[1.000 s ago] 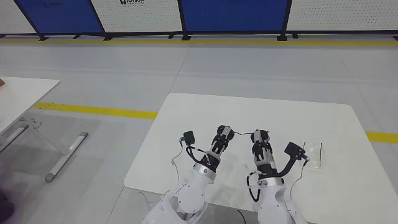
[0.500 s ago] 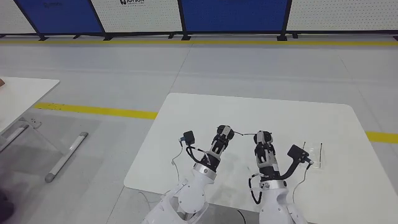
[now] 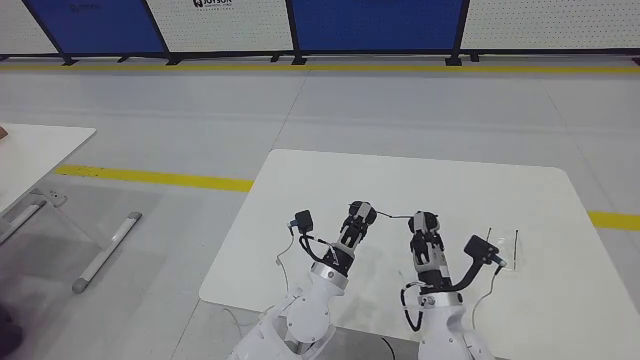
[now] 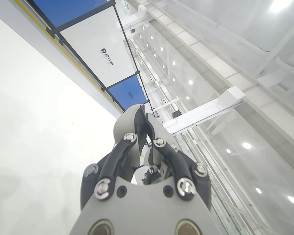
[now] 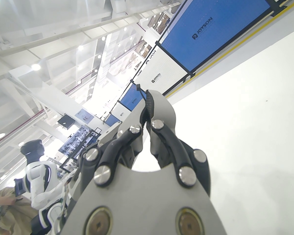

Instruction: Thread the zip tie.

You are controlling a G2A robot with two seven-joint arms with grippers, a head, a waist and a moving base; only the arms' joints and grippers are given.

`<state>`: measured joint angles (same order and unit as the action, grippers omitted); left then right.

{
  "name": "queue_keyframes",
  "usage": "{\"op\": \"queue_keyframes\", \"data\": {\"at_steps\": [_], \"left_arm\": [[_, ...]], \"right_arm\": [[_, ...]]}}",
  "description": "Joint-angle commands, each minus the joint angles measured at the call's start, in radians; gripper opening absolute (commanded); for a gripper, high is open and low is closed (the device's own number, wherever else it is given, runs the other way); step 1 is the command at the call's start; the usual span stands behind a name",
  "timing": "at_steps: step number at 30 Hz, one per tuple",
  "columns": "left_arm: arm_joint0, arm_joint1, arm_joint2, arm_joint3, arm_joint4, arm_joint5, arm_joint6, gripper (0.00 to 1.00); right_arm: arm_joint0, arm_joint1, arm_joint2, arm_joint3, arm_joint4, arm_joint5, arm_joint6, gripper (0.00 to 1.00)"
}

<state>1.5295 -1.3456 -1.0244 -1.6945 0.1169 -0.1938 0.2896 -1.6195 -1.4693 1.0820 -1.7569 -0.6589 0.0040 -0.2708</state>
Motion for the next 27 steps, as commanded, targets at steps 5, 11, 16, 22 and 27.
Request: {"op": "queue_keyframes", "data": {"at_steps": [5, 11, 16, 22, 27], "left_arm": [[0.0, 0.0, 0.0, 0.0, 0.0, 0.0, 0.0, 0.0], [0.0, 0.0, 0.0, 0.0, 0.0, 0.0, 0.0, 0.0], [0.0, 0.0, 0.0, 0.0, 0.0, 0.0, 0.0, 0.0], [0.0, 0.0, 0.0, 0.0, 0.0, 0.0, 0.0, 0.0], [0.0, 0.0, 0.0, 0.0, 0.0, 0.0, 0.0, 0.0]], "right_arm": [[0.0, -0.001, 0.0, -0.002, 0.005, -0.003, -0.004, 0.0], [0.001, -0.001, 0.002, 0.001, 0.004, 0.005, 0.005, 0.0], [0.002, -0.002, 0.001, 0.002, 0.002, 0.007, 0.01, 0.0], [0.003, -0.002, -0.001, 0.003, 0.001, 0.008, 0.019, 0.0], [0.008, -0.004, -0.007, 0.008, 0.01, 0.012, 0.029, 0.0]]}}
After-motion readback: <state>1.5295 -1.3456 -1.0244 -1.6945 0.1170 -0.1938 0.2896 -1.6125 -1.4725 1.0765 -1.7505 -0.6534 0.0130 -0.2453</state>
